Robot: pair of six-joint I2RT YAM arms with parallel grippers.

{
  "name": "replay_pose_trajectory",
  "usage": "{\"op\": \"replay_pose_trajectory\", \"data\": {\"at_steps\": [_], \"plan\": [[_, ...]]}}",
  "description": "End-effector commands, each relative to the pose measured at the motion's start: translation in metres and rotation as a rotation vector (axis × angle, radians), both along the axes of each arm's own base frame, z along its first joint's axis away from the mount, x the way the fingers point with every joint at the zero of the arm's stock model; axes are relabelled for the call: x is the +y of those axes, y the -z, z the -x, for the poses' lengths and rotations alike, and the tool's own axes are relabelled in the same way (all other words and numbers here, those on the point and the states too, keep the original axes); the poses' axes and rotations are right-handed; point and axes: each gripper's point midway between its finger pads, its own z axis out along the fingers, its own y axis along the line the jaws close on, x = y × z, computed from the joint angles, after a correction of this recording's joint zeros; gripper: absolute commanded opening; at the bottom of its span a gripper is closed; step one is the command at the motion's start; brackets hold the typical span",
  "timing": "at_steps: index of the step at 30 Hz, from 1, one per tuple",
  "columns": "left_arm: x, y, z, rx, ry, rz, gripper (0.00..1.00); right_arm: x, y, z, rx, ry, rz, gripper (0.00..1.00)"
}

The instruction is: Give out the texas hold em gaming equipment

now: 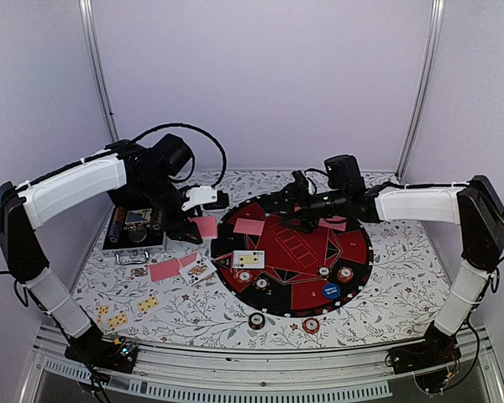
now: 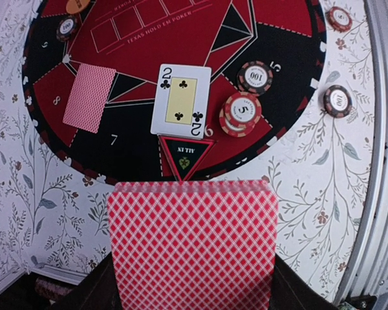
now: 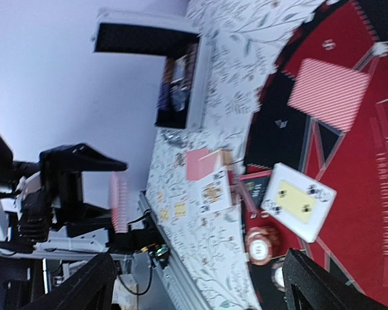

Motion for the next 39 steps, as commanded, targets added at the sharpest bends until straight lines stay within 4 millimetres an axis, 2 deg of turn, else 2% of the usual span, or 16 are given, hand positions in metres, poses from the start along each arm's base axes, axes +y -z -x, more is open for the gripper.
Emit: {"op": "replay_pose_trajectory", "data": {"at_steps": [1,4,6,8,13,32,39], "plan": [[-0.005,-0.008,-0.003,-0.004,0.002,0.026,0.47,0.051,-0.03,0.022,0.02,-0.119,-0.174,0.93],[-0.006,-0.008,-0.002,-0.003,0.001,0.027,0.47,0.081,-0.032,0.038,0.038,-0.186,-0.195,0.93],[-0.007,-0.009,-0.002,-0.003,0.002,0.03,0.47,0.098,-0.024,0.044,0.059,-0.215,-0.192,0.93],[-0.007,-0.009,-0.001,-0.002,0.004,0.031,0.47,0.112,-0.013,0.048,0.081,-0.236,-0.184,0.94],[-0.009,-0.009,0.0,-0.001,0.005,0.035,0.47,0.136,-0.009,0.053,0.093,-0.271,-0.201,0.94],[-0.021,-0.004,0.001,0.013,0.025,0.046,0.47,0.187,0.015,0.053,0.163,-0.33,-0.23,0.93],[-0.022,-0.005,0.001,0.009,0.028,0.05,0.47,0.198,0.031,0.058,0.197,-0.348,-0.221,0.93]]}}
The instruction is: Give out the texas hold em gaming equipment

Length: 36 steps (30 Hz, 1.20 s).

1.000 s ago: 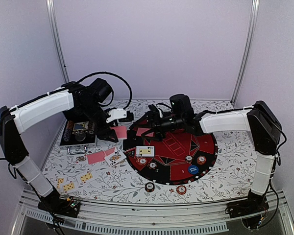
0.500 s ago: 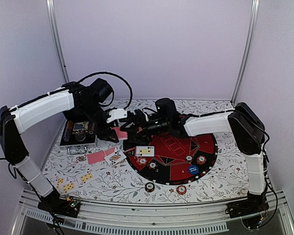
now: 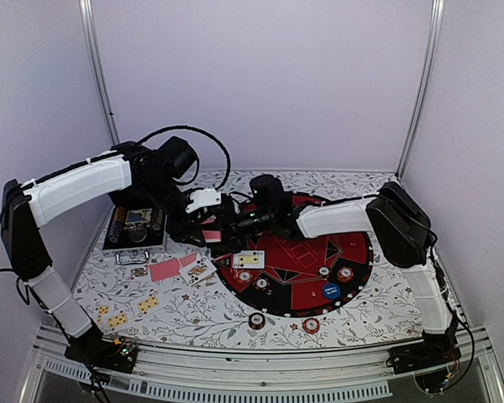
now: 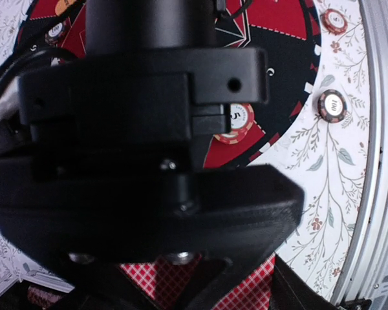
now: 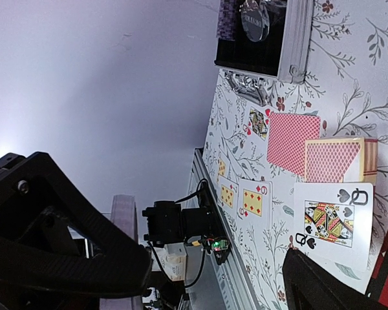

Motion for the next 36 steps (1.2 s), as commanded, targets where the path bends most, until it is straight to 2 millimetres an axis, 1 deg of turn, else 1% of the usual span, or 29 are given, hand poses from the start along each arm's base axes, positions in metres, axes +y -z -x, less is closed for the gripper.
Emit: {"op": "replay_pose_trajectory", "data": {"at_steps": [1,5,7,9,12,15,21,28,36], "plan": [[-0.012,-0.011,-0.004,-0.022,0.015,0.044,0.47,0.009,0.007,0.004,0.016,-0.025,-0.008,0.92],[-0.013,-0.012,-0.003,-0.022,0.016,0.047,0.47,0.011,0.009,0.003,0.022,-0.025,-0.008,0.9],[-0.012,-0.013,-0.004,-0.026,0.014,0.046,0.46,0.01,0.011,0.002,0.025,-0.023,-0.006,0.86],[-0.011,-0.014,-0.003,-0.029,0.013,0.046,0.46,0.008,0.014,0.003,0.03,-0.022,0.0,0.83],[-0.01,-0.015,-0.002,-0.033,0.014,0.045,0.46,0.0,0.019,0.001,0.037,-0.007,0.01,0.82],[-0.009,-0.016,-0.002,-0.037,0.013,0.045,0.46,-0.013,0.017,-0.003,0.038,0.017,0.008,0.81],[-0.011,-0.018,-0.003,-0.041,0.014,0.05,0.46,-0.028,0.0,-0.008,0.021,0.046,-0.013,0.73],[-0.011,-0.02,-0.004,-0.046,0.014,0.051,0.46,-0.034,-0.003,-0.011,0.015,0.058,-0.014,0.64],[-0.008,-0.018,-0.004,-0.047,0.014,0.039,0.46,-0.038,-0.005,-0.012,0.007,0.067,-0.012,0.53]]}}
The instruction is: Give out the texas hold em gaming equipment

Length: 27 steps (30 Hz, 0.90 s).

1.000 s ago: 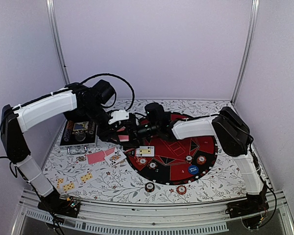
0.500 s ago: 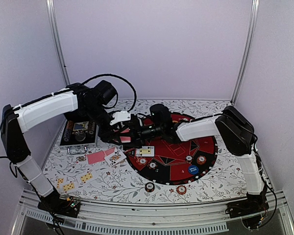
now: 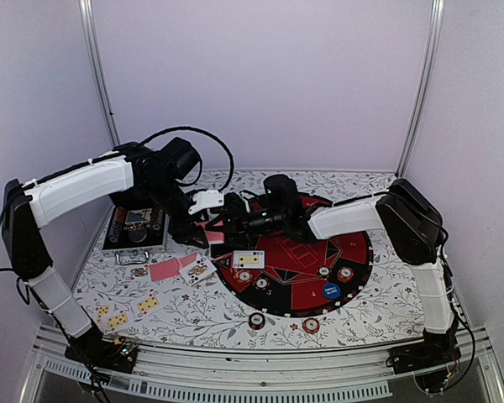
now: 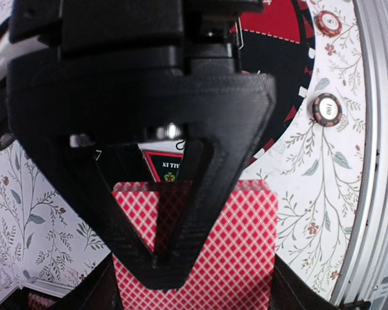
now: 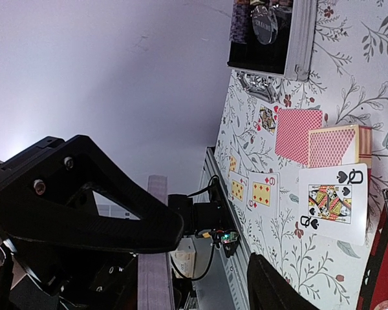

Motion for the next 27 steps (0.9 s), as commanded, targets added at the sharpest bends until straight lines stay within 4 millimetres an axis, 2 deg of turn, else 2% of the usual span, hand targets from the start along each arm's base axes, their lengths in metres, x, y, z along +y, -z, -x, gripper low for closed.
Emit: {"op": "replay_pose_trajectory", "data": {"at_steps": [1,7,12,16,22,27], "plan": [[-0.002,-0.018,-0.007,-0.05,0.0,0.03,0.46,-0.012,0.001,-0.007,-0.001,0.04,0.029,0.51],[0.0,-0.014,-0.005,-0.043,0.002,0.018,0.46,-0.02,0.003,-0.006,-0.005,0.052,0.039,0.45],[-0.001,-0.013,-0.005,-0.04,0.001,0.018,0.46,-0.012,-0.016,0.001,-0.037,0.011,-0.014,0.56],[-0.002,-0.013,-0.006,-0.038,-0.001,0.021,0.46,-0.004,-0.031,0.01,-0.038,-0.023,-0.066,0.56],[-0.002,-0.012,-0.008,-0.038,-0.003,0.018,0.46,0.003,-0.034,0.019,-0.001,-0.057,-0.125,0.44],[-0.002,-0.009,-0.007,-0.031,-0.006,0.013,0.47,0.004,-0.04,0.022,0.023,-0.073,-0.17,0.22]]}}
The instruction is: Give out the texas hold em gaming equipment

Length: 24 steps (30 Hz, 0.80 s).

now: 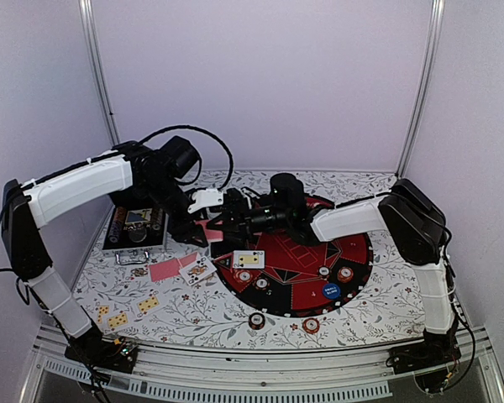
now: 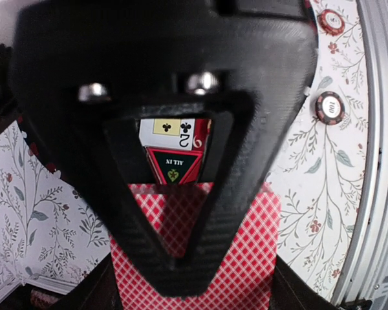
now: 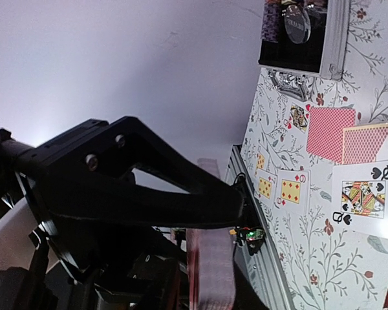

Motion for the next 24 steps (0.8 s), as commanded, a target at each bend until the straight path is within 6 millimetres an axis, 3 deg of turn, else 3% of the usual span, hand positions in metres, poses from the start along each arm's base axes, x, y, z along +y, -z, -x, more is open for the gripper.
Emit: {"op": "replay_pose_trajectory", "data": {"at_steps": [1,7,8,10,11,24], "plan": [[-0.004,-0.009,-0.006,-0.023,-0.002,0.023,0.47,0.004,-0.01,0.007,0.008,-0.04,-0.082,0.19],[-0.003,-0.006,-0.006,-0.016,-0.01,0.021,0.52,0.001,-0.01,0.01,0.026,-0.043,-0.09,0.04],[-0.004,-0.006,-0.006,-0.018,-0.013,0.023,0.59,0.0,-0.01,0.01,0.028,-0.04,-0.092,0.02],[-0.005,-0.009,-0.007,-0.018,-0.017,0.041,0.95,-0.002,-0.011,0.01,0.028,-0.041,-0.102,0.01],[-0.005,-0.012,-0.007,-0.014,-0.02,0.057,0.99,-0.003,-0.013,0.01,0.028,-0.04,-0.109,0.01],[-0.003,-0.014,0.009,0.01,0.029,0.125,1.0,-0.007,-0.024,0.015,0.023,-0.064,-0.138,0.0]]}}
